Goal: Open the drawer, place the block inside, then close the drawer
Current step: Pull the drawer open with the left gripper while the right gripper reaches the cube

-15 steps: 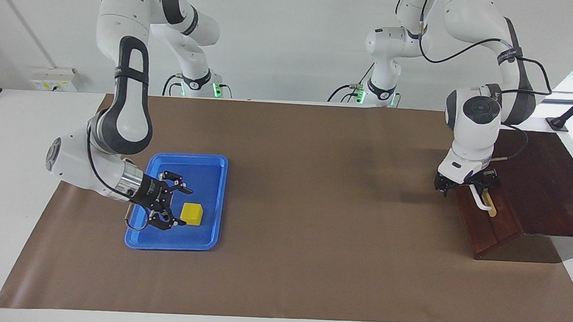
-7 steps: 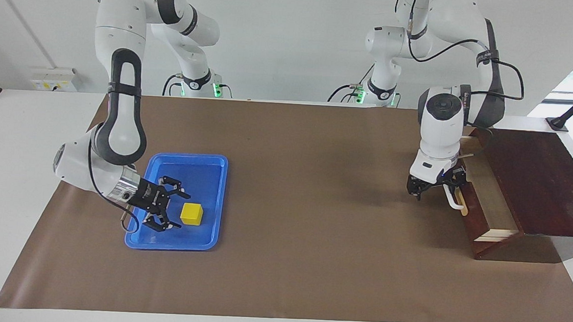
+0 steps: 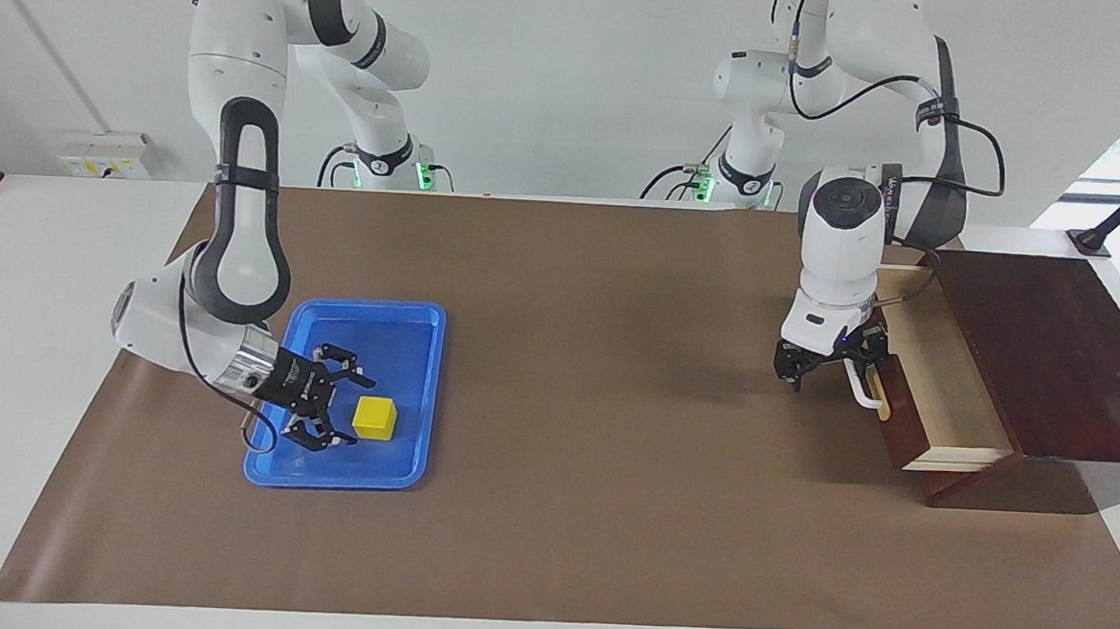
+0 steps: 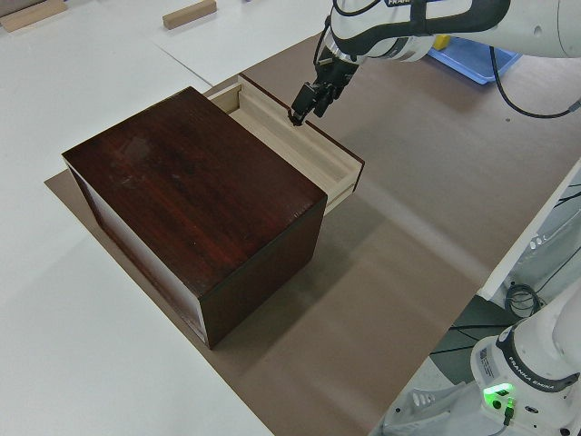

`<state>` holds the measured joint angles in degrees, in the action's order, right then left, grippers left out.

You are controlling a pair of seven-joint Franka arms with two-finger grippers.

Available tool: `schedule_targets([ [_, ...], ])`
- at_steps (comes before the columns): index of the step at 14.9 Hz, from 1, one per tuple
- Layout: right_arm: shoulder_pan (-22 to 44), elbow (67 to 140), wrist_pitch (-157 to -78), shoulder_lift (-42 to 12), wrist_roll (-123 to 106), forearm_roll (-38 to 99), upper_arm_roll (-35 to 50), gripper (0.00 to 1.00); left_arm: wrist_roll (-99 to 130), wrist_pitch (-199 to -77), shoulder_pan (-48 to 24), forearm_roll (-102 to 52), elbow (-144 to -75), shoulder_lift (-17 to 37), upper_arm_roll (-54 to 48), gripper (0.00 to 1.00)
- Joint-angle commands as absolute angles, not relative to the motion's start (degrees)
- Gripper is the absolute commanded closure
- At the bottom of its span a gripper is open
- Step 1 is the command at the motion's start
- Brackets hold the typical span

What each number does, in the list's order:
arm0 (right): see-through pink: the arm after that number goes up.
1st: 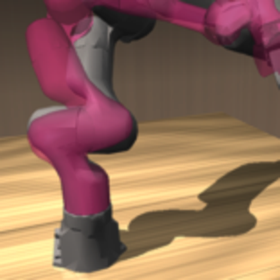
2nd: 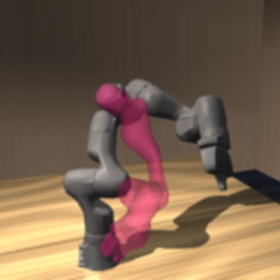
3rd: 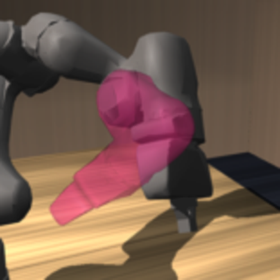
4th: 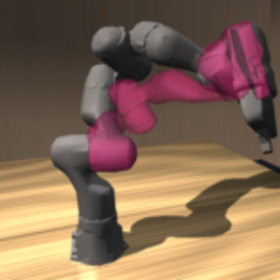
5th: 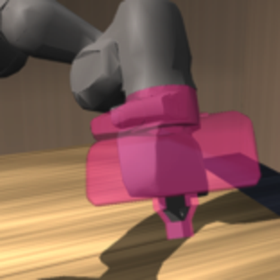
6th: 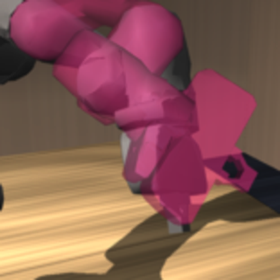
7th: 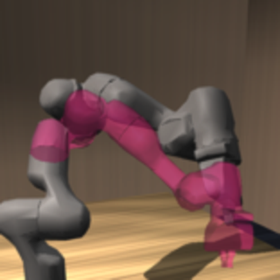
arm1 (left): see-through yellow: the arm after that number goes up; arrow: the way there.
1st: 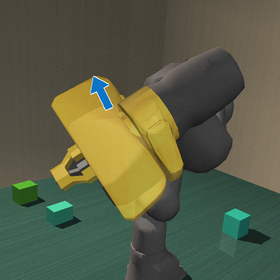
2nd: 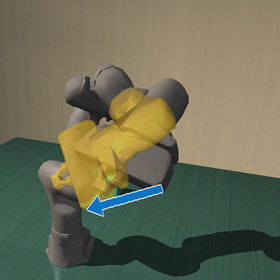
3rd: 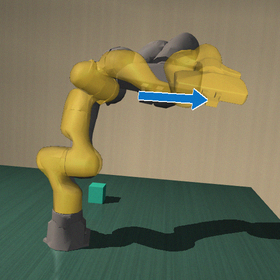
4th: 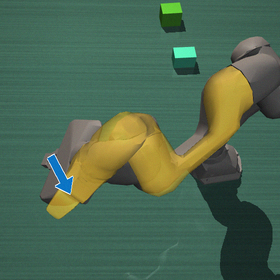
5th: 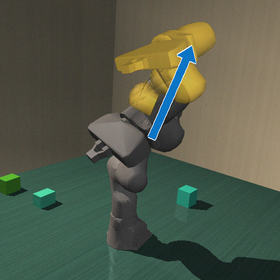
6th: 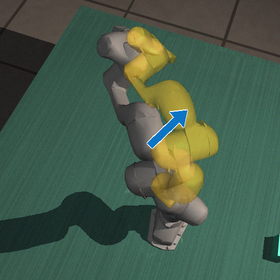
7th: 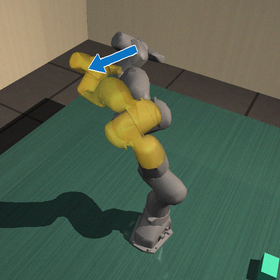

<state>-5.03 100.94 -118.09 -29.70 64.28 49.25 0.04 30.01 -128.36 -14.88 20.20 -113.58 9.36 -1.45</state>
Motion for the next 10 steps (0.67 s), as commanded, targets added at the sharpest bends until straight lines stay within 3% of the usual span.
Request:
schedule_targets([
  [1,-5.19,103.97,-119.53,-27.60,61.96,50.89,0.26,0.00,32.61,-129.02,-18.01,16.36,-112.94,9.84,-1.23,0.00],
  [7,-5.19,105.99,-121.37,-27.16,59.42,51.50,0.26,0.01,32.78,-127.71,-18.37,15.91,-112.41,9.93,-1.14,0.00],
  [10,-5.27,106.17,-121.55,-27.07,58.71,52.03,0.26,0.12,32.87,-122.81,-18.02,13.90,-107.96,10.45,-1.23,0.00],
])
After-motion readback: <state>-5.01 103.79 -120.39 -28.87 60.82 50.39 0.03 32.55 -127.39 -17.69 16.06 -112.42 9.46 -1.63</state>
